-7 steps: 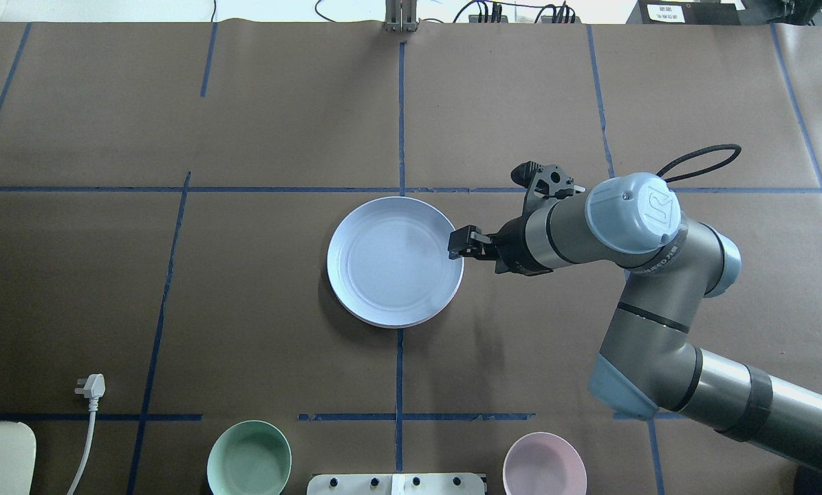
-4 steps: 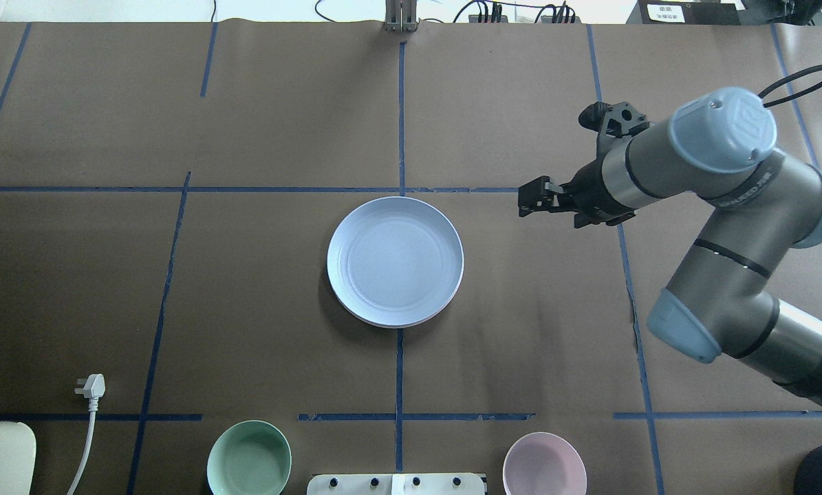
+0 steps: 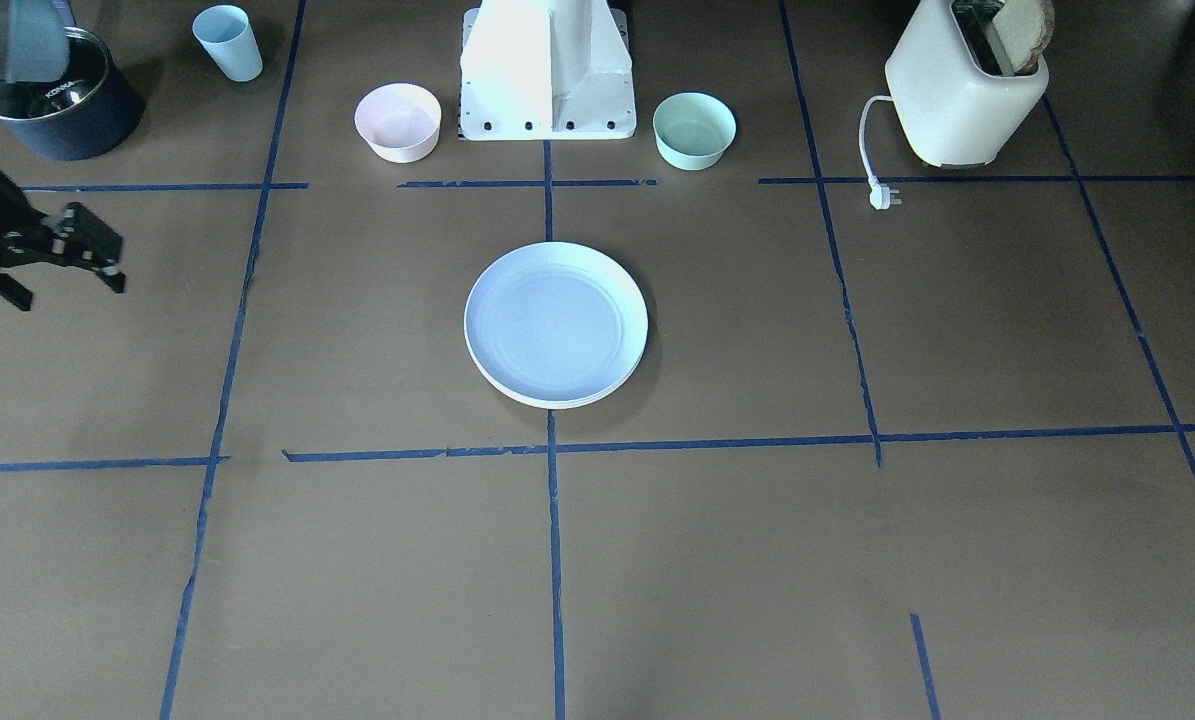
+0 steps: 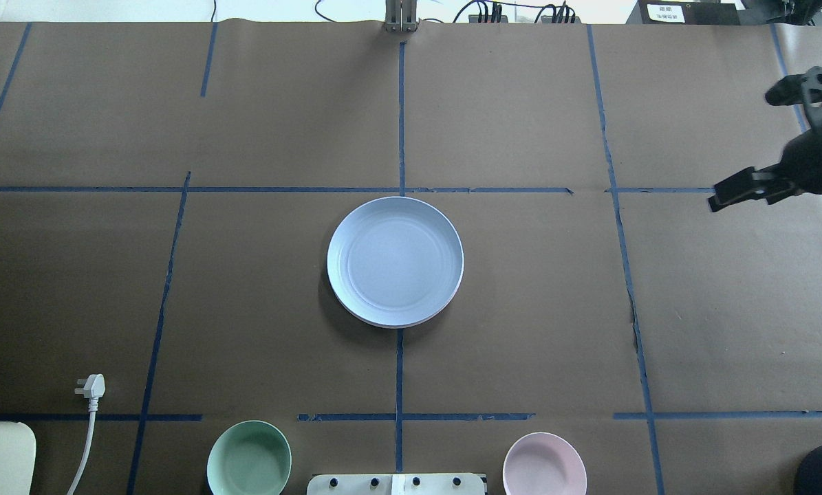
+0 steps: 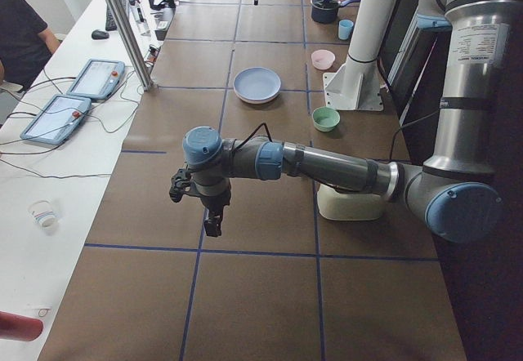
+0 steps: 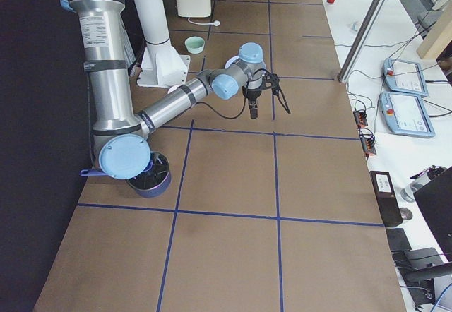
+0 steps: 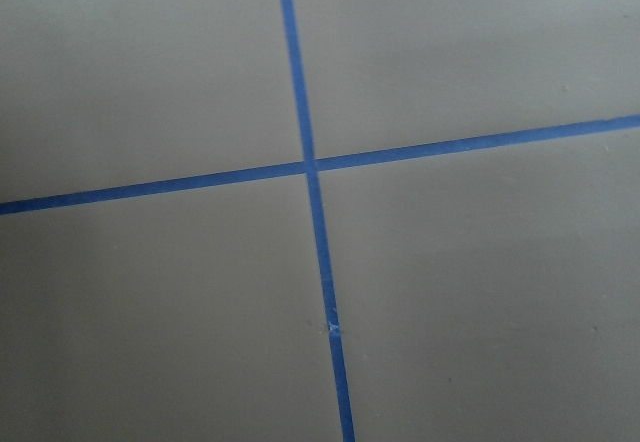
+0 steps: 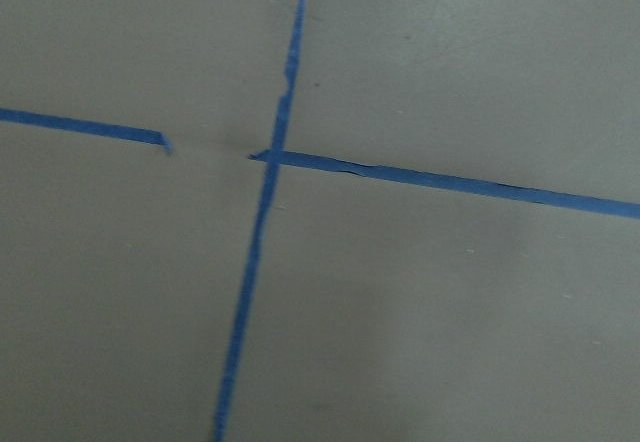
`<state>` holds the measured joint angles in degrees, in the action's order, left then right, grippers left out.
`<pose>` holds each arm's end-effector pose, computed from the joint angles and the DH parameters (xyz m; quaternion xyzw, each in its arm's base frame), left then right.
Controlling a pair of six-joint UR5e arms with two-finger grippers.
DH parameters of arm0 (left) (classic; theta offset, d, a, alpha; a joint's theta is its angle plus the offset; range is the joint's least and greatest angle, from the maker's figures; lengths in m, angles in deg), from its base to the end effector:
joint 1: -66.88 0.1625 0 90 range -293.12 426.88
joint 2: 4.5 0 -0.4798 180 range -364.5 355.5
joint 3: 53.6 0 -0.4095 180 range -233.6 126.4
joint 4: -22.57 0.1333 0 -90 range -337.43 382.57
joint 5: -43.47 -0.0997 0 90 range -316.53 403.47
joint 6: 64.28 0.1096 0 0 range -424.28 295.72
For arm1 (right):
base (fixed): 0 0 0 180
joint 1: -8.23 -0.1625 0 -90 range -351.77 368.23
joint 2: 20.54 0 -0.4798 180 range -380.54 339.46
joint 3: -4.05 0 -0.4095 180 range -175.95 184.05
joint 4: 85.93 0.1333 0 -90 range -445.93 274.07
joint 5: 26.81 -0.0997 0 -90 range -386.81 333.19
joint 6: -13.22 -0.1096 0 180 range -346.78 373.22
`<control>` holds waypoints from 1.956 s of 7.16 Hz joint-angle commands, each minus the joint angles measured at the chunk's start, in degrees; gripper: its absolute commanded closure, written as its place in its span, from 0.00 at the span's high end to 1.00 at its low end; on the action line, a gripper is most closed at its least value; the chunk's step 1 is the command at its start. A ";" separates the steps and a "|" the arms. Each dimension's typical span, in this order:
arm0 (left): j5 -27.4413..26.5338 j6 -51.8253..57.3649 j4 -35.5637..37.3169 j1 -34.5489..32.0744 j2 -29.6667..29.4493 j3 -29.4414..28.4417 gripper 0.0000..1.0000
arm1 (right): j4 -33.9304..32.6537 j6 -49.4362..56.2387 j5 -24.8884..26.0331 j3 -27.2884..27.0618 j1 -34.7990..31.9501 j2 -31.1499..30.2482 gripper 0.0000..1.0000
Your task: Stack three plates with pink and blue
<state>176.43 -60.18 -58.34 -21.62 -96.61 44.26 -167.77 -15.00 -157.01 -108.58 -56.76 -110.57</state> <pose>-0.0449 -0.5233 0.6497 0.0155 0.3659 0.0483 0.9293 -0.1574 -0.4853 0.5059 0.0742 -0.4078 -0.0657 0.9077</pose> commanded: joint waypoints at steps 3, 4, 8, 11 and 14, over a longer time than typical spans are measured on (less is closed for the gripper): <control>5.38 0.56 -1.43 -3.61 1.76 -8.03 1.00 | -0.60 18.82 -6.02 5.48 -15.58 -10.15 1.00; 5.38 0.82 -2.40 -3.61 2.55 -8.04 1.00 | -0.17 18.82 -7.25 5.58 -15.78 -10.34 1.00; 5.38 0.82 -4.87 -3.61 3.87 -8.83 1.00 | 1.24 23.10 -7.26 11.97 -24.65 -11.66 1.00; 5.38 0.82 -4.87 -3.61 3.87 -8.91 1.00 | -7.63 25.05 -7.26 11.47 -24.84 -9.91 1.00; 5.38 0.82 -4.87 -3.61 3.87 -8.65 1.00 | -7.99 26.10 -6.30 11.64 -23.61 -10.08 1.00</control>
<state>181.81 -59.36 -63.21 -25.23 -92.77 35.45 -175.56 10.43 -163.65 -97.07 -80.53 -120.64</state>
